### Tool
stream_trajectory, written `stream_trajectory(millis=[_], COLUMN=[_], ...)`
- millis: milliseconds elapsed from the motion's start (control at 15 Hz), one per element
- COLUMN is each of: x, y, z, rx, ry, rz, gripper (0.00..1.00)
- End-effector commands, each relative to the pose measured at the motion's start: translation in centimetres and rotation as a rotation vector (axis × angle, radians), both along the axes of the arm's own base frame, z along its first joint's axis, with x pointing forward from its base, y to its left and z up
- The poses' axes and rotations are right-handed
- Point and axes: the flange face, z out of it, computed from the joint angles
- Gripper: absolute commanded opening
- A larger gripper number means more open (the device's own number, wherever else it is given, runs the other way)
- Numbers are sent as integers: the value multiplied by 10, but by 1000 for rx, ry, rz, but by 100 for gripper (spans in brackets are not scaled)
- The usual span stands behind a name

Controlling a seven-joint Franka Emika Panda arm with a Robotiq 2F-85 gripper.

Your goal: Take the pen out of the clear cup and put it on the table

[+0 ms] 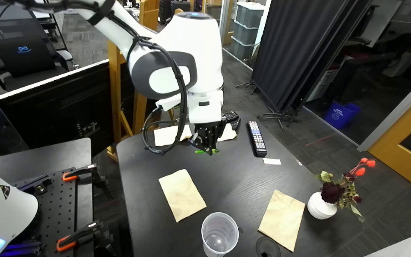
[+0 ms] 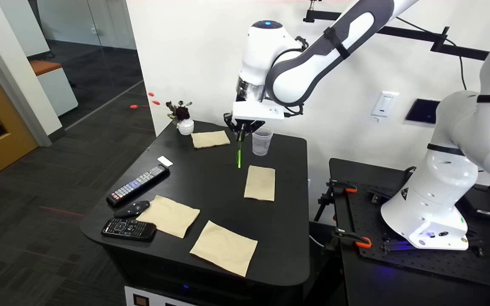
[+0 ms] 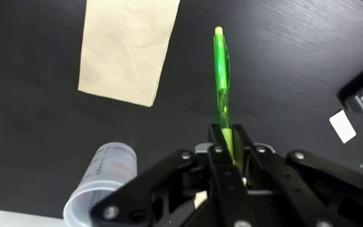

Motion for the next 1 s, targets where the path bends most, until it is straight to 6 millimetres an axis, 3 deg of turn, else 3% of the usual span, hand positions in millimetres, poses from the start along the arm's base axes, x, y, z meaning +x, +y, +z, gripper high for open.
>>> stream_trajectory(millis=[0, 533, 933], x=[14, 24, 26], y=[23, 61, 72], z=[-31, -102, -140], rx=[45, 198, 231], ry=[53, 177, 297], rz=[132, 398, 526], gripper=[3, 3, 3])
